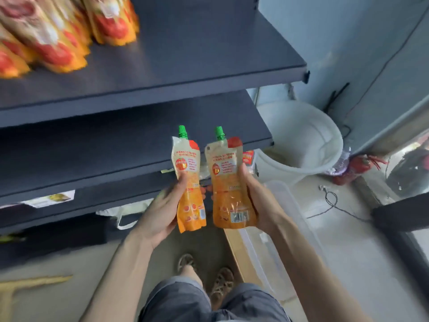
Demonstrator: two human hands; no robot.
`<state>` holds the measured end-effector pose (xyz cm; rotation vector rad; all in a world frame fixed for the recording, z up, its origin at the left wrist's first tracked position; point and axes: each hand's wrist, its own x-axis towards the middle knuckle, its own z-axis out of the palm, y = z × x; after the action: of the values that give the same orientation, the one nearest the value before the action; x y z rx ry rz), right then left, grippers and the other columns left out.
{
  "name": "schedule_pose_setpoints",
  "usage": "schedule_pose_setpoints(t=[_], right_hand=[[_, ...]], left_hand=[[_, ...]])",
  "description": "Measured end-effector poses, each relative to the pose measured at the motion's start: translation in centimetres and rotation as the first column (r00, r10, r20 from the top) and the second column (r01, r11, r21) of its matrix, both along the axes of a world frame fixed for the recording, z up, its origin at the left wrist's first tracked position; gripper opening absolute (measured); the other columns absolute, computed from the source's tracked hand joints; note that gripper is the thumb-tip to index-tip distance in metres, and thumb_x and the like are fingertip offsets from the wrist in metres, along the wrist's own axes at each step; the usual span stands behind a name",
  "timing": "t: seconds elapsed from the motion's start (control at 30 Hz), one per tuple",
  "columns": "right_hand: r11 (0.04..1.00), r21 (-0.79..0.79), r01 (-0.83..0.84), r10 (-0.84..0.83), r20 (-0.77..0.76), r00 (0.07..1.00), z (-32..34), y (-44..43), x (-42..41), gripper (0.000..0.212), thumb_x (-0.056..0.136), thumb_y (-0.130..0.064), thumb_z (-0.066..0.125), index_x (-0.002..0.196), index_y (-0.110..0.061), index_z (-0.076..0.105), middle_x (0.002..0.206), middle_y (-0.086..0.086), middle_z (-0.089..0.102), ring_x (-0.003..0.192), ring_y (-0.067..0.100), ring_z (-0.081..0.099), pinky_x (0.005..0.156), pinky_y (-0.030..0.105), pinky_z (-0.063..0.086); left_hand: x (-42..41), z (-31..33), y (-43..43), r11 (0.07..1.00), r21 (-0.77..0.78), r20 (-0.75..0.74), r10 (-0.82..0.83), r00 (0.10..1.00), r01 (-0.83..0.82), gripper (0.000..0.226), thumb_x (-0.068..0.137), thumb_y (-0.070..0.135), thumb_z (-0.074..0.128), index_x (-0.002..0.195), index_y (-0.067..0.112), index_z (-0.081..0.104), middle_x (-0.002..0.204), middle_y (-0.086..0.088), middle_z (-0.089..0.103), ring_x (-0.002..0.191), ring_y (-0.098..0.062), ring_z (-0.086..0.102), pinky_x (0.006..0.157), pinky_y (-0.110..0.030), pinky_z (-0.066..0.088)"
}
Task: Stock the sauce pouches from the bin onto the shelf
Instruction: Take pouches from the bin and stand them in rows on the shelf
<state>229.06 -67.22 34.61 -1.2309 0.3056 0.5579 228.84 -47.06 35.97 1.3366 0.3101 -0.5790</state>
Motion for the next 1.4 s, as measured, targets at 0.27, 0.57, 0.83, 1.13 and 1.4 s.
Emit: schedule_pose_setpoints(t=[0.27,0.57,0.83,1.13,1.4], right_hand=[[0.965,0.064,-0.256,0.237,0.221,0.946,6.8,8.5,4.2,0.052,0.080,-0.051,0.059,0.106,-0.007,0.061,0.077,0.004,0.062,0.072,0.016,0.066,0.069,0.033,0.058],[0.947,-0.316,0.053,0.109,0.474,0.874,10.2,17.1,10.5,0.052,0.076,-0.065,0.058,0.097,-0.019,0.054,0.064,-0.012,0.058,0.049,0.000,0.057,0.047,0.016,0.046],[0.986,-0.083,0.145,-0.090,0.468,0.879,11.6,21.4,16.1,0.042,0.070,-0.048,0.066,0.102,-0.022,0.061,0.073,-0.010,0.070,0.065,0.008,0.068,0.056,0.027,0.051],[0.934,-0.034,0.356,-0.252,0.646,0.721,13.6,21.6,21.6,0.028,0.074,-0.027,0.078,0.097,-0.016,0.066,0.093,0.005,0.075,0.086,0.024,0.073,0.071,0.036,0.058],[0.893,-0.113,0.436,-0.218,0.739,0.638,13.8,22.7,27.4,0.022,0.078,-0.020,0.077,0.093,-0.021,0.061,0.089,-0.005,0.072,0.081,0.012,0.070,0.066,0.023,0.055]], left_hand=[[1.1,5.4,5.7,0.966,-0.110,0.138,0.249,0.959,-0.235,0.077,0.047,0.066,0.076,0.103,0.015,0.062,0.070,-0.002,0.062,0.069,-0.018,0.065,0.076,-0.040,0.057],[7.6,9.2,13.8,0.945,0.124,0.374,0.239,0.896,-0.304,0.056,0.055,0.079,0.059,0.079,0.029,0.050,0.058,0.023,0.059,0.057,0.007,0.060,0.061,-0.023,0.047],[13.5,11.3,20.4,0.976,-0.047,0.497,0.207,0.843,-0.212,0.046,0.069,0.044,0.072,0.109,0.026,0.058,0.093,0.011,0.073,0.087,-0.005,0.069,0.071,-0.024,0.054],[17.2,11.1,22.4,0.939,-0.047,0.679,0.281,0.678,-0.342,0.039,0.061,0.035,0.079,0.095,0.026,0.063,0.090,0.018,0.072,0.085,-0.002,0.068,0.061,-0.013,0.052],[19.6,10.4,22.2,0.896,-0.088,0.709,0.363,0.605,-0.434,0.025,0.072,0.017,0.080,0.088,0.023,0.062,0.086,0.018,0.072,0.083,0.001,0.067,0.059,-0.010,0.049]])
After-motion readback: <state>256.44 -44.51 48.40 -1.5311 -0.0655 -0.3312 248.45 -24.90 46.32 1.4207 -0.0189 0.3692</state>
